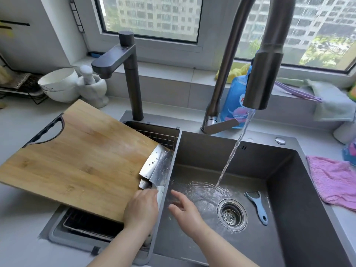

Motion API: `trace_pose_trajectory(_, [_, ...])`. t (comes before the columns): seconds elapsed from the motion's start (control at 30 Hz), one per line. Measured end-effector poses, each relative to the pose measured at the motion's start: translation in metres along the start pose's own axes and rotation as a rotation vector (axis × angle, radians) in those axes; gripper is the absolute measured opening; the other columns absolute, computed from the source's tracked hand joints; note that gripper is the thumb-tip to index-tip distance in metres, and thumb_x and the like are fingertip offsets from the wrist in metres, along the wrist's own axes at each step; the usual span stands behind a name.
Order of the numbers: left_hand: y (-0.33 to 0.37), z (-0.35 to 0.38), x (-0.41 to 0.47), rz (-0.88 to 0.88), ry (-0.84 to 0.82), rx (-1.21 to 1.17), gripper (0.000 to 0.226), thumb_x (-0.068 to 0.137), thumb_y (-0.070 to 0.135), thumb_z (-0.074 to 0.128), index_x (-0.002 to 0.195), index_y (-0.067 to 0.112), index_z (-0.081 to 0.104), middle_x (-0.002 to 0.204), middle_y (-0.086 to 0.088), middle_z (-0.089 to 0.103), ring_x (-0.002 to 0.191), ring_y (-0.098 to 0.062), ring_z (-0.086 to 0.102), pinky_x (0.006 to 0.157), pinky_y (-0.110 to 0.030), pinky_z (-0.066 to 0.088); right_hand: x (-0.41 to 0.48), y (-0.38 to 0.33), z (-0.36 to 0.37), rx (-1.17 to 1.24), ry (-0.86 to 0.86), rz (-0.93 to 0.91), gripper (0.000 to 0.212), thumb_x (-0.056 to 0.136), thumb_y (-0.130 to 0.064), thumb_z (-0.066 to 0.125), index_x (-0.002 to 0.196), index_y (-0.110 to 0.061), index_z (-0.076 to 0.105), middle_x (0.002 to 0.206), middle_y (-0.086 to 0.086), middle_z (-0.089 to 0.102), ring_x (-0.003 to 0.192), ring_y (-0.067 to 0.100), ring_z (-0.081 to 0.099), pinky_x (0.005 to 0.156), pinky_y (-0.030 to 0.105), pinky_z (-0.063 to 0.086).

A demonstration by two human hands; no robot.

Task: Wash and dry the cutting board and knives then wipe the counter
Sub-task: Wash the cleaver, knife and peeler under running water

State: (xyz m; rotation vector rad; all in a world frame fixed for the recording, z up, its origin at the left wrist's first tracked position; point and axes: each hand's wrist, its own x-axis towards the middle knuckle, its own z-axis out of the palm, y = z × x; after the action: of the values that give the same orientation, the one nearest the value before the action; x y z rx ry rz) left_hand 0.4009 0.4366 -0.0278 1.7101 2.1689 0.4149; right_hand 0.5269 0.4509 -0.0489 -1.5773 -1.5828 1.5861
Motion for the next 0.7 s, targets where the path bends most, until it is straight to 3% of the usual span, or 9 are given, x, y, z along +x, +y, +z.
trace_pose_trajectory(0.1, [0.012, -0.002, 0.005, 0.145, 0.120, -0.058, 0.043, 0.089, 0.030, 0.034, 0.115, 0.012, 0.063, 0.120, -0.002, 0.063, 0.114, -0.024, 0.057, 0.088, -0.034, 0.046, -0.003, 0.012, -0.018, -0.017, 0.168, 0.009, 0.031, 0.092, -0.004, 0.045, 0.119, -0.016, 0.054, 0.104, -0.009, 0.056, 0.097, 0.008, 0.052, 0.074, 0.002, 0.040])
trace_pose_trajectory(0.17, [0.026, -0.001, 0.010, 0.222, 0.036, -0.061, 0.040, 0.095, 0.026, 0.037, 0.130, 0.014, 0.051, 0.141, -0.001, 0.045, 0.132, -0.017, 0.039, 0.105, -0.030, 0.033, -0.006, 0.021, -0.035, -0.031, 0.260, 0.013, 0.028, 0.090, 0.000, 0.045, 0.101, -0.024, 0.054, 0.090, -0.015, 0.057, 0.090, 0.009, 0.053, 0.067, 0.000, 0.038])
trace_pose_trajectory(0.23, [0.038, 0.003, 0.020, 0.259, -0.079, -0.006, 0.044, 0.098, 0.027, 0.037, 0.141, 0.020, 0.033, 0.152, 0.007, 0.022, 0.141, -0.009, 0.018, 0.111, -0.022, 0.017, -0.010, 0.031, -0.058, -0.058, 0.322, 0.042, 0.029, 0.089, 0.000, 0.045, 0.092, -0.028, 0.051, 0.087, -0.015, 0.057, 0.089, 0.010, 0.054, 0.068, 0.002, 0.038])
trace_pose_trajectory(0.37, [0.058, 0.013, 0.040, 0.257, -0.139, 0.114, 0.051, 0.098, 0.031, 0.036, 0.145, 0.021, 0.022, 0.156, 0.005, 0.006, 0.144, -0.012, 0.004, 0.114, -0.025, 0.009, -0.011, 0.064, -0.111, -0.096, 0.432, 0.249, 0.030, 0.089, -0.002, 0.044, 0.114, -0.011, 0.058, 0.105, 0.001, 0.061, 0.107, 0.019, 0.057, 0.085, 0.021, 0.040])
trace_pose_trajectory(0.53, [0.057, 0.029, 0.047, 0.246, -0.134, 0.153, 0.053, 0.097, 0.031, 0.038, 0.146, 0.020, 0.021, 0.157, 0.003, 0.001, 0.144, -0.012, -0.004, 0.115, -0.027, 0.007, -0.002, 0.104, -0.170, -0.336, 0.346, 0.529, 0.041, 0.091, -0.011, 0.043, 0.132, -0.010, 0.047, 0.135, 0.007, 0.052, 0.123, 0.023, 0.049, 0.093, 0.023, 0.039])
trace_pose_trajectory(0.7, [0.057, 0.035, 0.050, 0.266, -0.110, 0.267, 0.059, 0.095, 0.031, 0.042, 0.147, 0.019, 0.017, 0.156, -0.003, -0.006, 0.143, -0.016, -0.013, 0.116, -0.030, 0.001, 0.020, 0.132, -0.198, -0.497, 0.355, 0.626, 0.044, 0.090, -0.013, 0.044, 0.134, -0.010, 0.042, 0.138, 0.011, 0.047, 0.124, 0.029, 0.046, 0.095, 0.026, 0.040])
